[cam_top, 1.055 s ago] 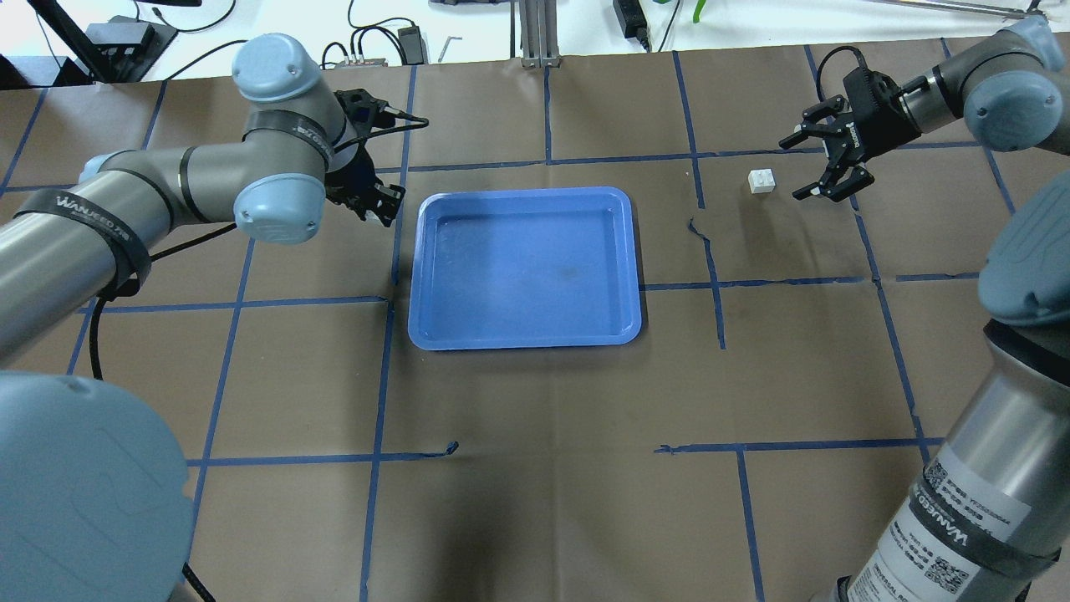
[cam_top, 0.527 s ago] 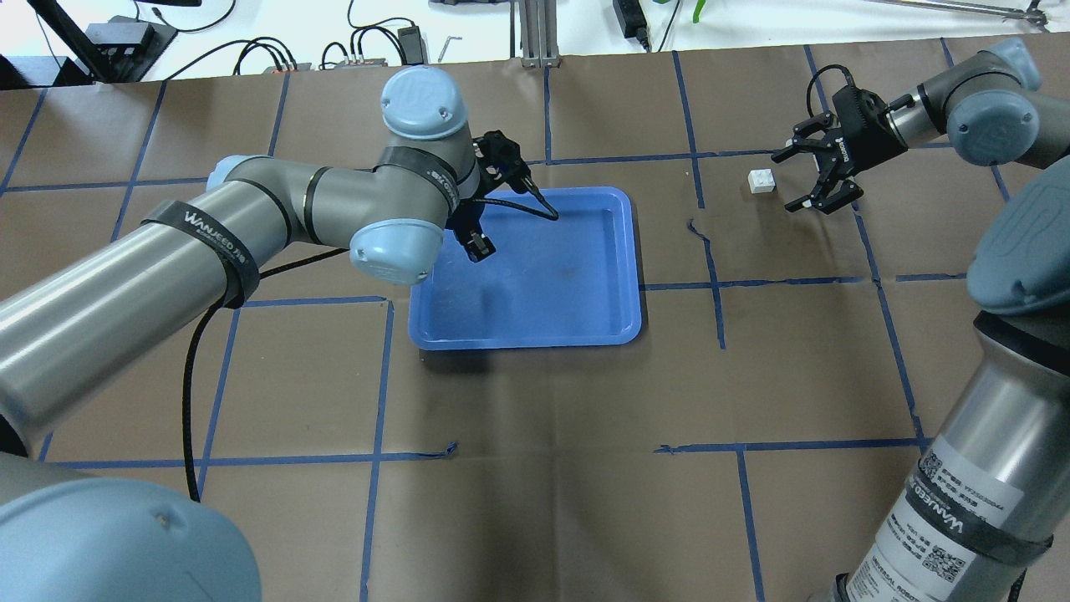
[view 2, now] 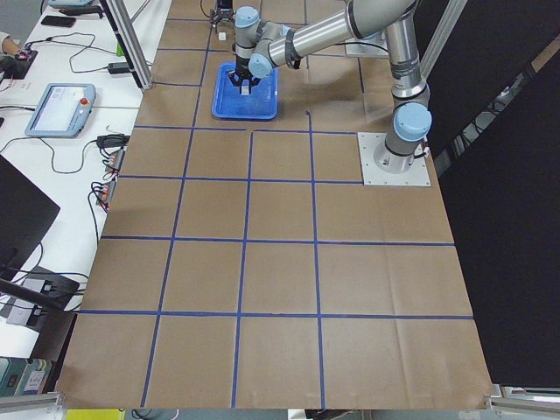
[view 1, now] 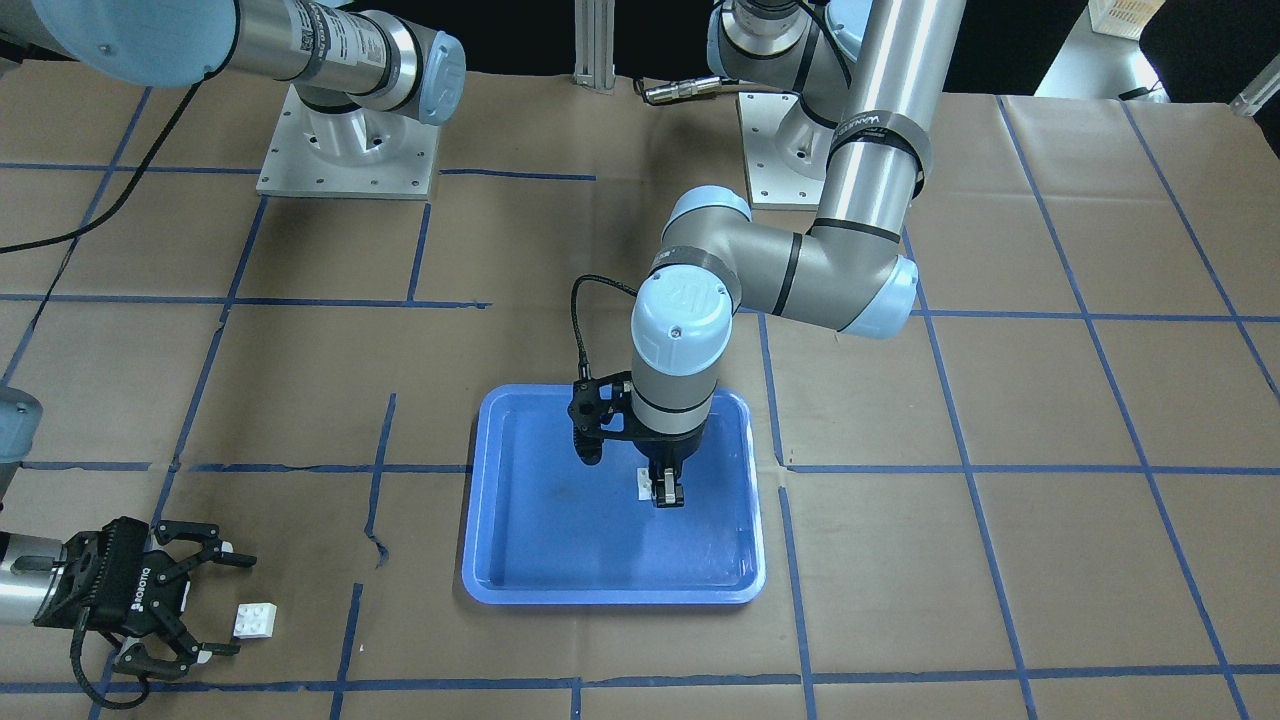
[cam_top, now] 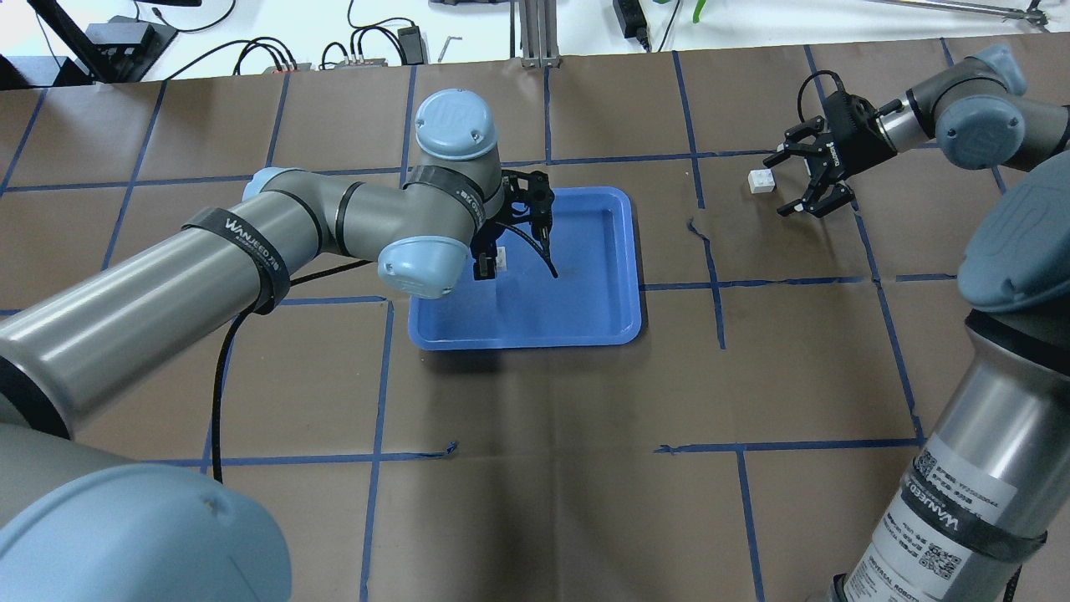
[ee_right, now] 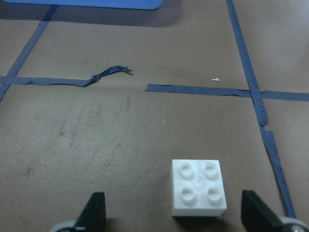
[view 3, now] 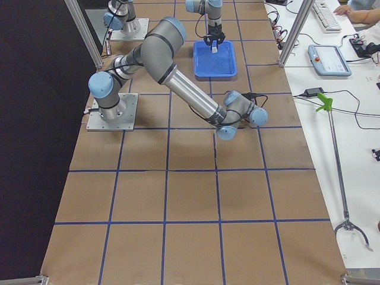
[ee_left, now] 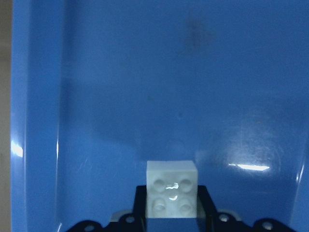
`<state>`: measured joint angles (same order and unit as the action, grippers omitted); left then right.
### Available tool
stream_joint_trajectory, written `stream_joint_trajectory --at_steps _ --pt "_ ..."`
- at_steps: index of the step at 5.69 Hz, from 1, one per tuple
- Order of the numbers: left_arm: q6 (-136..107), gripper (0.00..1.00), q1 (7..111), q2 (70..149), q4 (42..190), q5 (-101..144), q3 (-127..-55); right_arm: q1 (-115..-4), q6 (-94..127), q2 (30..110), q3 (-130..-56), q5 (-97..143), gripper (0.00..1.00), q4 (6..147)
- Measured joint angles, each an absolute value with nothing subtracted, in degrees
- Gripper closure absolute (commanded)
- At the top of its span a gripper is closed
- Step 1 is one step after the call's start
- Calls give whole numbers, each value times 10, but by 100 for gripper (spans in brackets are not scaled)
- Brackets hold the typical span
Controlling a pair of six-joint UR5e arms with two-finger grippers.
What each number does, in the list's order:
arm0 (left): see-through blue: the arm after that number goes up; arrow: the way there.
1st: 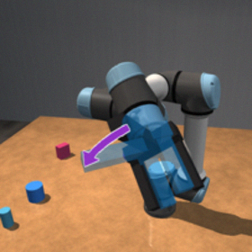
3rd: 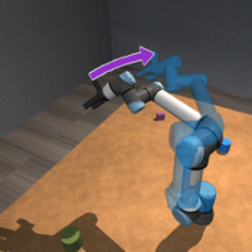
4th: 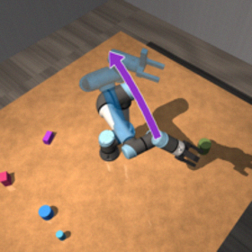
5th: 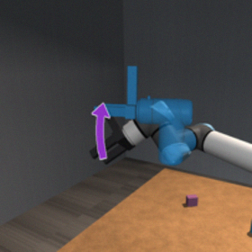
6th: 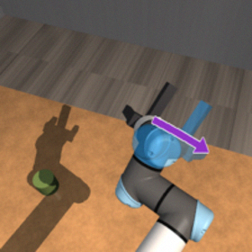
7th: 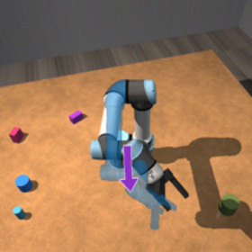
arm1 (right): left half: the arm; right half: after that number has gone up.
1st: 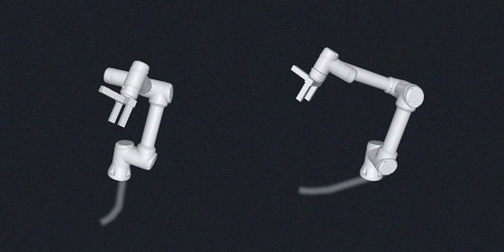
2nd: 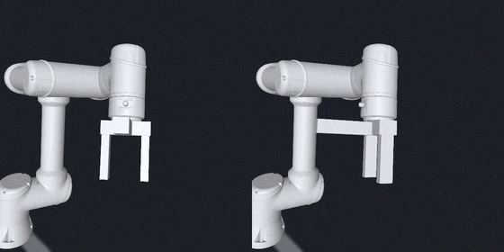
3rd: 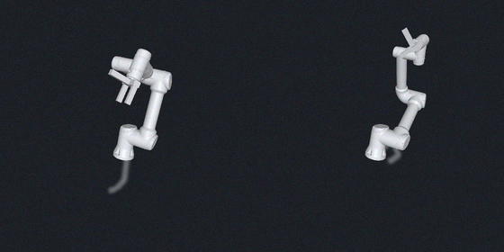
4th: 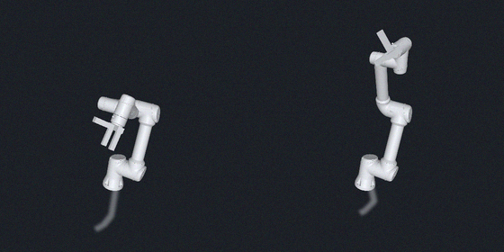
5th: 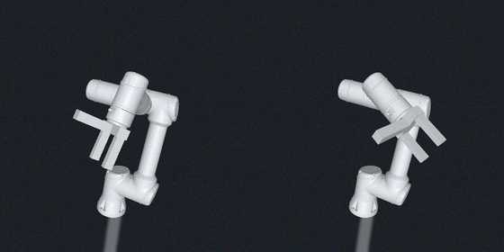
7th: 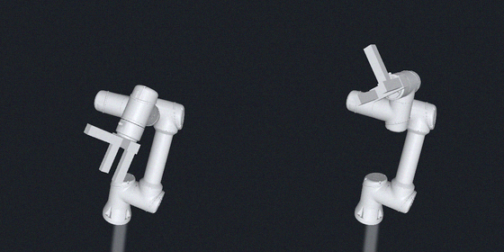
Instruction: Assemble white blocks and place on blue tray
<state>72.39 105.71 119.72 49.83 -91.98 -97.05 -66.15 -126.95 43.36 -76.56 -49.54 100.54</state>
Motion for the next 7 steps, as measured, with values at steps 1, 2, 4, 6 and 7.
stream_joint_trajectory --at_steps 1,2,4,6,7 --pt "728 93 1057 1203 497 -906 -971 -662 -1270 434 -765 -487 44 1006" --pt "727 39 1057 1209 496 -895 -971 -662 -1271 434 -765 -484 56 1006" --pt "727 1 1057 1218 497 -886 -971 -663 -1275 435 -765 -483 73 1007" --pt "727 1 1053 1201 522 -888 -963 -662 -1283 446 -764 -480 73 1006" --pt "727 1 1048 1171 575 -888 -949 -665 -1280 470 -766 -480 73 1002"
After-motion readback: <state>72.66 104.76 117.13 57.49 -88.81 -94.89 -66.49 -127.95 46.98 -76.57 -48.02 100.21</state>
